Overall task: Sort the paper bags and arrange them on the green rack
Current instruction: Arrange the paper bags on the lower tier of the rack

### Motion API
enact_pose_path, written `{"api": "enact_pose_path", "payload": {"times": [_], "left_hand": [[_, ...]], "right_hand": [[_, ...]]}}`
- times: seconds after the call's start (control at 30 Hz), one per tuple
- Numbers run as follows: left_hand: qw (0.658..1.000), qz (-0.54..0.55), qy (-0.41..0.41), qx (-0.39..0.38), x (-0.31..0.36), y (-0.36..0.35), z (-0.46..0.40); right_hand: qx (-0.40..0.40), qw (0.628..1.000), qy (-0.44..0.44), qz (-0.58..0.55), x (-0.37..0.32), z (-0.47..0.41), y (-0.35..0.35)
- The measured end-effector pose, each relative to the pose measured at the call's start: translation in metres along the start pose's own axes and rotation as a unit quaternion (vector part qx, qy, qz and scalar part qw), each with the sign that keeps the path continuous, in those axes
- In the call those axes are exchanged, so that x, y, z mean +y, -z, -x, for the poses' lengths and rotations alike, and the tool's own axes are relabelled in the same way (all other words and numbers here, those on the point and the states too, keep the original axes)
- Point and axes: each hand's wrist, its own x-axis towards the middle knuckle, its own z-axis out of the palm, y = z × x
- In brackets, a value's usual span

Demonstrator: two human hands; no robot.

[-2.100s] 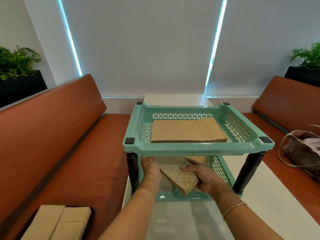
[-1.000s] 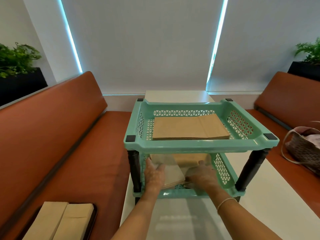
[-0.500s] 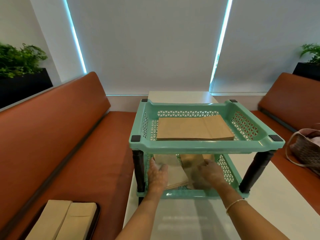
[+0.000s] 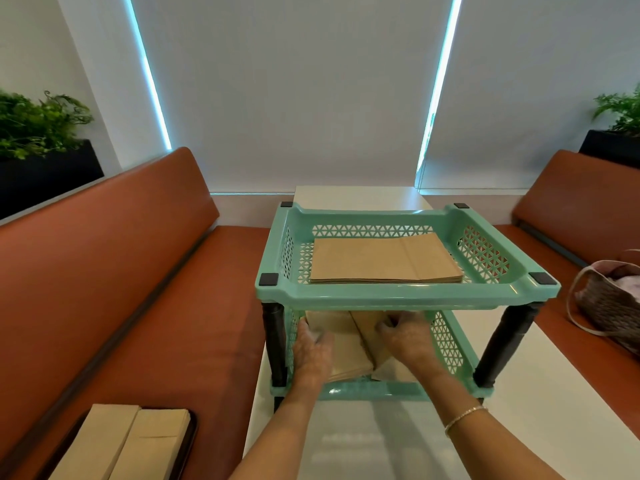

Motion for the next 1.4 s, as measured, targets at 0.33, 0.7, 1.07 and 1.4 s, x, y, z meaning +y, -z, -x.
{"api": "enact_pose_path", "payload": {"times": [0.33, 0.7, 1.07, 1.4], "left_hand": [[0.997, 0.060, -0.037, 0.006, 0.000, 0.003, 0.001], [0.997, 0.050, -0.048, 0.019, 0.002, 0.003, 0.005], [0.997, 0.039, -0.062, 0.024, 0.002, 0.003, 0.003], [0.998, 0.009, -0.048, 0.029, 0.002, 0.002, 0.003]], "right_hand": [[-0.146, 0.986, 0.081, 0.025, -0.027, 0.027, -0.028], [-0.177, 0.977, 0.104, 0.052, -0.017, 0.021, -0.015], [-0.143, 0.964, -0.130, -0.184, 0.008, 0.005, -0.010], [0.139, 0.973, -0.014, -0.182, 0.006, 0.002, 0.007]]}}
